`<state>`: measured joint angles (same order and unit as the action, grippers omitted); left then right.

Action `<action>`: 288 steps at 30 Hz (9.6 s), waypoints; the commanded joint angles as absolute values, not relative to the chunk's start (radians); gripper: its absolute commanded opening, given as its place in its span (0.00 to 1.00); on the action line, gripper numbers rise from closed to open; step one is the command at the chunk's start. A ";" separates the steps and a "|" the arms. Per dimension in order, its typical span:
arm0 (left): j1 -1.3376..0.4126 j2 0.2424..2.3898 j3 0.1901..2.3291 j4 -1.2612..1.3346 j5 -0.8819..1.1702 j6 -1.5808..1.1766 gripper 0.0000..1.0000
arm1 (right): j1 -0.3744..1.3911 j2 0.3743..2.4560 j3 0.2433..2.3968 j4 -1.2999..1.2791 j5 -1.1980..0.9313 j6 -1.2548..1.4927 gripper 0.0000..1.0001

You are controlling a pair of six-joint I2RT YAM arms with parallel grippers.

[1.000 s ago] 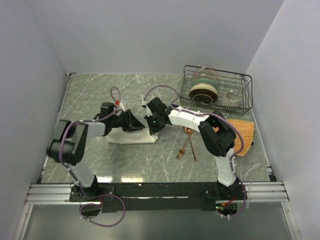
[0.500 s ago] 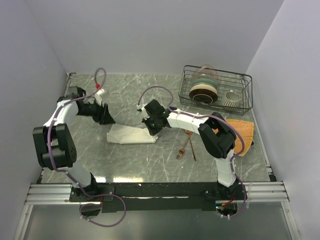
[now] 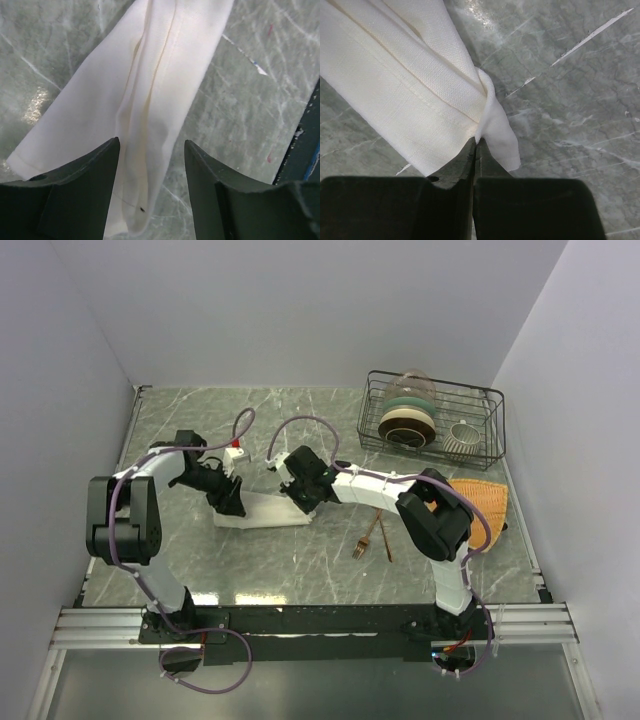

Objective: Fold the napkin into a case and place the utensils inside
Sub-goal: Smooth out the smaller rectangle-folded napkin at the center of the board.

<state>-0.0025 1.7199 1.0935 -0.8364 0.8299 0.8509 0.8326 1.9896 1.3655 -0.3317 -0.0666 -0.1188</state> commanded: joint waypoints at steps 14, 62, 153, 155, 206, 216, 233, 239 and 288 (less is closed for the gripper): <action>-0.060 1.770 1.203 -0.925 0.867 0.988 0.07 | 0.831 1.987 1.284 -0.238 -0.003 -0.212 0.00; -0.051 2.092 1.506 -0.957 0.943 0.652 0.02 | 0.838 1.980 1.247 -0.046 0.094 -0.494 0.00; 0.048 2.174 1.342 -0.854 0.873 0.535 0.01 | 0.834 1.937 1.468 -0.281 0.180 -0.224 0.42; 0.046 2.174 1.339 -0.850 0.874 0.534 0.01 | 0.838 1.947 1.470 -0.282 0.173 -0.229 0.41; 0.058 2.183 1.325 -0.841 0.867 0.518 0.01 | 0.988 2.022 1.348 -0.156 0.393 -0.444 0.18; 0.058 2.200 1.339 -0.853 0.868 0.523 0.01 | 0.867 1.951 1.568 -0.452 0.045 -0.183 0.45; 0.063 2.200 1.347 -0.871 0.858 0.522 0.01 | 0.805 2.095 1.617 -0.318 -0.364 0.236 0.21; 0.069 2.198 1.353 -0.879 0.850 0.532 0.05 | 0.759 2.175 1.637 -0.287 -0.333 0.297 0.21; -0.061 2.045 1.106 -0.153 1.065 -0.276 0.01 | 0.706 2.237 1.543 -0.252 -0.433 0.448 0.14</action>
<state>-0.0360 2.0087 1.0626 -0.1928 1.0988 -0.2516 0.7136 2.2108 1.5635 -0.2333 -0.4759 0.4629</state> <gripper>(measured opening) 0.018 0.142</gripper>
